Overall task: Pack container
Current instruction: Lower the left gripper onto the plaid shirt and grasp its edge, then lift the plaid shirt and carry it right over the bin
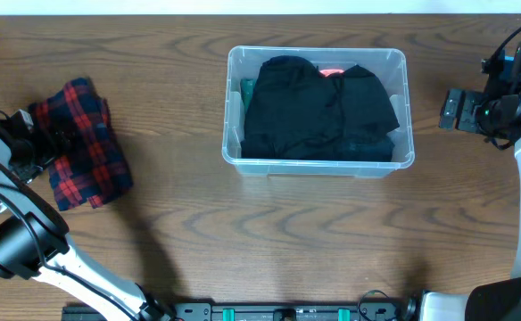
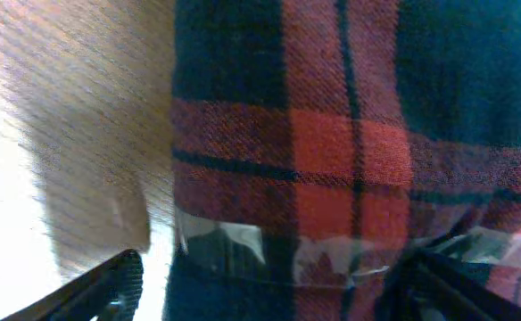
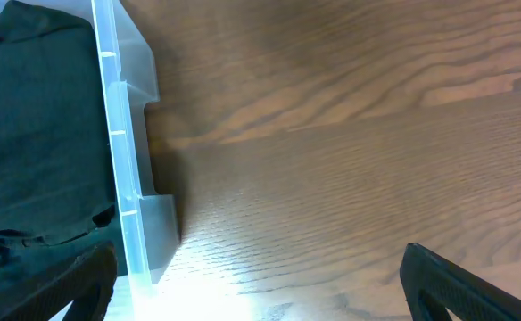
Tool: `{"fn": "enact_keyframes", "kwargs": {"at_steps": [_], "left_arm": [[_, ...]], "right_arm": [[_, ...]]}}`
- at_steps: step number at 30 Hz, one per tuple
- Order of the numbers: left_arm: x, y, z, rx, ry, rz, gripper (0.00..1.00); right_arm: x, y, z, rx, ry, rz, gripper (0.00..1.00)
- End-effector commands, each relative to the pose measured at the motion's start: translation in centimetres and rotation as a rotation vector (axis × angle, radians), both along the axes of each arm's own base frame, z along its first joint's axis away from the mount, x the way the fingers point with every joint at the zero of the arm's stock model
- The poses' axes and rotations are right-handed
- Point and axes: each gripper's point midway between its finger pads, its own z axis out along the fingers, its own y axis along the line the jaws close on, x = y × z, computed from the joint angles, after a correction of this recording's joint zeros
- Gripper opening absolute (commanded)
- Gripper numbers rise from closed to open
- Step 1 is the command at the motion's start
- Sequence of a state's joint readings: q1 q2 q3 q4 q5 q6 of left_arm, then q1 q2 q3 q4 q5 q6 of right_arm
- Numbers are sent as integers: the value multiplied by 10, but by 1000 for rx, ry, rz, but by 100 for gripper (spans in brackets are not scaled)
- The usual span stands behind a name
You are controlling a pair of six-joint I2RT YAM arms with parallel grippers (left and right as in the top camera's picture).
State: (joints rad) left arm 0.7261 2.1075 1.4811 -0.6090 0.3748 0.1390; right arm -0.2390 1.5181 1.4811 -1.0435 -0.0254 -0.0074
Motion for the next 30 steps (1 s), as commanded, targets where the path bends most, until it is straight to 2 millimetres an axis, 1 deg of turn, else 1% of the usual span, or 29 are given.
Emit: {"fn": "enact_keyframes", "kwargs": {"at_steps": [1, 7, 9, 10, 11, 16, 17, 19, 20, 21, 23, 25, 28, 30], "left_arm": [[-30, -10, -54, -17, 172, -17, 83], [-36, -15, -64, -27, 184, -17, 83], [-36, -16, -64, -29, 185, -17, 83], [-37, -16, -64, -30, 187, -17, 80], [-37, -16, -64, -31, 188, -17, 77], [-39, -18, -64, -37, 195, -17, 50], [-38, -18, -64, -37, 195, -17, 44], [-38, -17, -63, -37, 192, -8, 23], [-37, -16, -61, -38, 190, 4, 15], [-36, -15, -57, -40, 188, 25, 6], [-31, -11, -46, -44, 176, 80, 6], [-24, -6, -29, -41, 152, 123, 6], [-9, -4, 4, -36, 61, 114, 6], [3, -4, 31, -29, -21, 104, 6]], "right_arm": [[0, -3, 0, 3, -1, -16, 99], [0, -3, 1, 3, -2, -16, 99], [0, -3, 1, 3, -2, -16, 99], [0, -3, 1, 3, -2, -16, 99], [0, -3, 1, 3, -2, -16, 99], [0, -3, 0, 3, -1, -16, 99], [0, -3, 1, 3, -2, -16, 99], [0, -3, 1, 3, -2, -16, 99], [0, -3, 1, 3, -2, -16, 99], [0, -3, 1, 3, -2, -16, 99], [0, -3, 1, 3, -2, -16, 99], [0, -3, 1, 3, -2, -16, 99], [0, -3, 1, 3, -2, -16, 99], [0, -3, 1, 3, -2, -16, 99]]}}
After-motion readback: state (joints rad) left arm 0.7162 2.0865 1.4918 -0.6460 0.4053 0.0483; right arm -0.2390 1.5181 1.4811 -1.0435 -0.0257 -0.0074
